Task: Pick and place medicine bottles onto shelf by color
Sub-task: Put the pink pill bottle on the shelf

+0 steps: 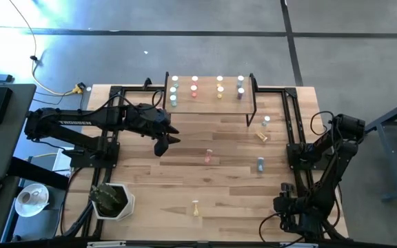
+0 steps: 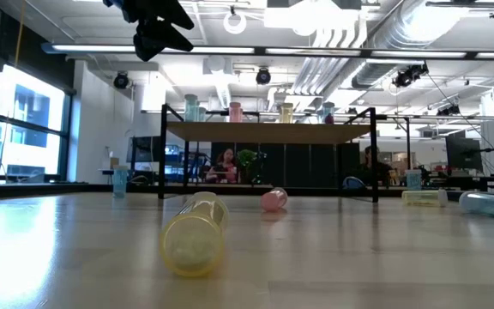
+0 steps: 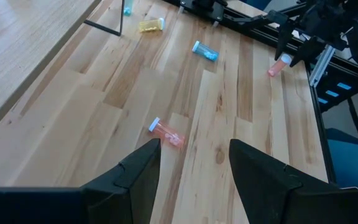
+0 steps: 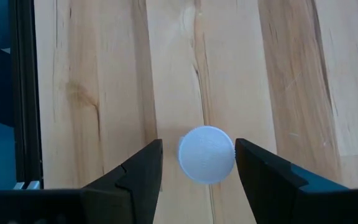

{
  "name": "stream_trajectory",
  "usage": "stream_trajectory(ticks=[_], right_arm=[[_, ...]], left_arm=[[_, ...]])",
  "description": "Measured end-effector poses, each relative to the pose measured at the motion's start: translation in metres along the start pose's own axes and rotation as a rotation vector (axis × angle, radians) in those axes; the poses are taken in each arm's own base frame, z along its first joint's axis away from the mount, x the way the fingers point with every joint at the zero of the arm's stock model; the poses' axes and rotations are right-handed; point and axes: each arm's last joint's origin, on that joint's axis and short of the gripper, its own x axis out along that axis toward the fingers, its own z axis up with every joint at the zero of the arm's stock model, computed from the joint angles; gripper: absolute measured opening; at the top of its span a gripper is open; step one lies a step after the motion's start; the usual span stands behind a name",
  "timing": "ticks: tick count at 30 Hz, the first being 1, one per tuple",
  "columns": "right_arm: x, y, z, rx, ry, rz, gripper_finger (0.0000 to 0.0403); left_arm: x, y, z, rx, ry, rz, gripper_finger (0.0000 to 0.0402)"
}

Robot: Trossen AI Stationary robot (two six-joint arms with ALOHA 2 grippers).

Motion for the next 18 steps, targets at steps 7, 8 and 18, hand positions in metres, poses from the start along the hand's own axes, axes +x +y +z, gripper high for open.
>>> stream_trajectory(ticks=[7,8,18], right_arm=[[-0.0001,0.0,0.0,0.0,0.0,0.0,0.0156],[-0.0001,0.0,0.0,0.0,0.0,0.0,0.0144],[-0.0002,0.0011,0.0004,0.0,-0.005,0.012,0.0103]], left_arm=[[0.0,0.0,0.0,0.0,0.0,0.0,0.018],[0.0,0.0,0.0,-0.001,0.0,0.0,0.018],[0.0,0.0001,0.0,-0.015,0.0,0.0,0.018]])
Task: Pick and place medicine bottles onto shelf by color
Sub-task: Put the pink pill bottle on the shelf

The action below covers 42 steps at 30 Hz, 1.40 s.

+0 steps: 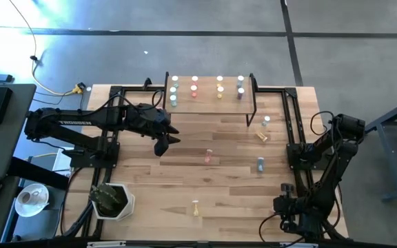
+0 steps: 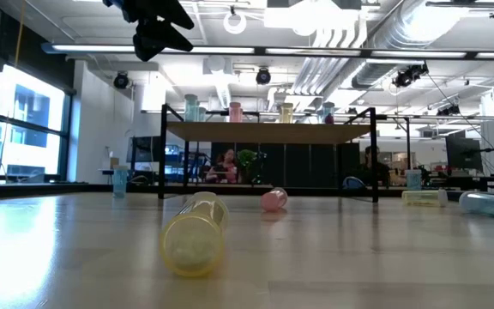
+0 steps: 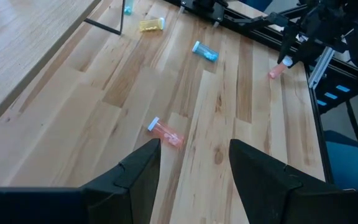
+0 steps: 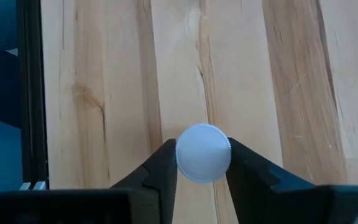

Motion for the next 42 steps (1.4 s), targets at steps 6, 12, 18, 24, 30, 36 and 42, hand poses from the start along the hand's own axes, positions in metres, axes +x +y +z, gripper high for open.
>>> stream_trajectory(ticks=[6,12,18,24,30,36,42], right_arm=[[-0.003,-0.002,0.008,0.026,-0.07,-0.002,0.0107],[-0.014,-0.015,0.04,0.078,-0.208,0.005,0.0107],[-0.027,-0.045,0.088,0.09,-0.339,-0.012,0.0107],[-0.04,-0.089,0.141,0.079,-0.491,-0.059,0.0107],[-0.056,-0.145,0.186,0.053,-0.649,-0.087,0.0108],[-0.069,-0.196,0.217,0.045,-0.73,-0.133,0.0108],[-0.092,-0.232,0.244,0.034,-0.773,-0.244,0.0108]], left_arm=[[0.0,0.001,0.0,0.0,-0.008,0.023,0.018],[0.0,0.003,0.001,-0.039,-0.037,0.104,0.018],[0.0,0.004,0.001,-0.031,-0.042,0.12,0.018],[0.0,0.005,0.002,-0.018,-0.059,0.169,0.018],[-0.001,0.006,0.002,-0.015,-0.075,0.216,0.018],[-0.001,0.006,0.002,-0.015,-0.073,0.213,0.018],[-0.001,0.006,0.001,-0.016,-0.065,0.215,0.018]])
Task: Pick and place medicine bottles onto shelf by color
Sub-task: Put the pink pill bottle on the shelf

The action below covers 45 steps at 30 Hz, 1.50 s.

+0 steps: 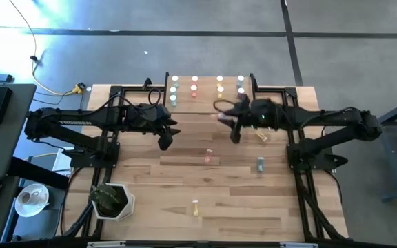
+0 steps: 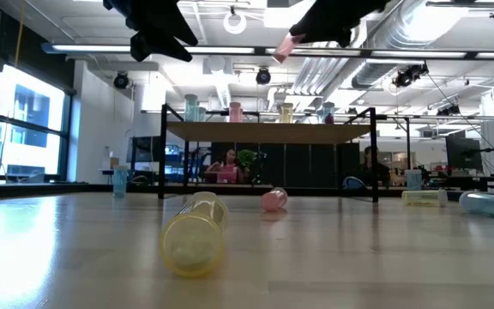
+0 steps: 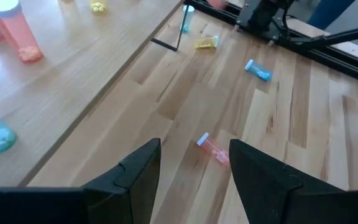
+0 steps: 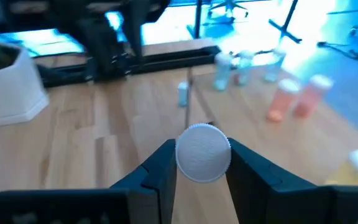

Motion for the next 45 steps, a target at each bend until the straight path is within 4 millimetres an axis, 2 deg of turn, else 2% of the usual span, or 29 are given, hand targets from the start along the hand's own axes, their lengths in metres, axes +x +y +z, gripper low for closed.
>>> stream_trajectory(ticks=[10,16,21,33,45], right_arm=[[0.022,-0.041,0.046,-0.026,0.097,-0.051,0.0108],[0.046,-0.061,0.072,-0.055,0.197,-0.085,0.0108],[0.073,-0.076,0.08,-0.047,0.315,-0.068,0.0108],[0.142,-0.084,0.071,-0.105,0.471,-0.014,0.0108],[0.167,-0.084,0.055,-0.113,0.516,0.025,0.0108]], left_arm=[[0.0,0.001,-0.002,-0.029,0.022,0.006,0.018],[0.0,0.001,-0.004,-0.006,0.041,-0.002,0.018],[0.0,0.001,-0.005,0.008,0.052,0.001,0.018],[-0.001,0.004,-0.011,0.062,0.122,0.025,0.018],[-0.001,0.005,-0.013,0.108,0.138,0.029,0.018]])
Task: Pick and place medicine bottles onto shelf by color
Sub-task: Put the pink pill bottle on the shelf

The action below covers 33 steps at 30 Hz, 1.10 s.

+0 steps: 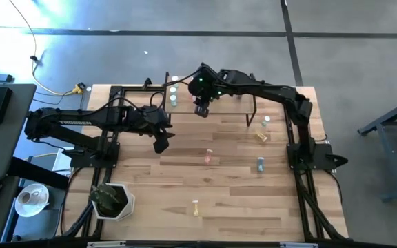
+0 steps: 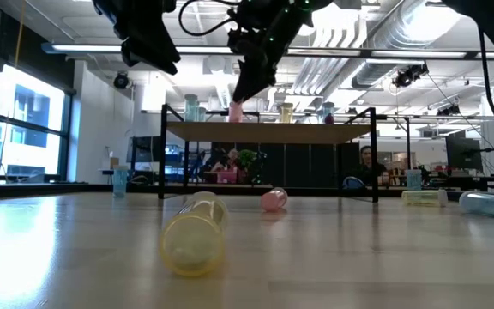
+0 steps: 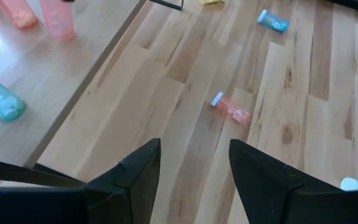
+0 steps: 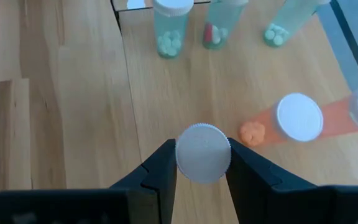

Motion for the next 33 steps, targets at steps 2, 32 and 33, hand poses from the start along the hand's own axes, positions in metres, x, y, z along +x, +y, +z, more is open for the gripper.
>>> stream_trajectory(ticks=[2,32,33], right_arm=[[0.0006,0.0,-0.0002,0.0,0.002,0.001,0.0108],[0.0043,-0.0029,-0.0007,0.006,-0.004,0.021,0.0108],[0.0043,-0.003,-0.0002,0.006,-0.009,0.018,0.0108]], left_arm=[[0.0,0.0,-0.0001,0.0,0.001,0.0,0.018],[0.0,0.0,-0.0001,0.0,0.001,0.0,0.018],[0.0,0.0,-0.0001,0.0,0.001,0.0,0.018]])
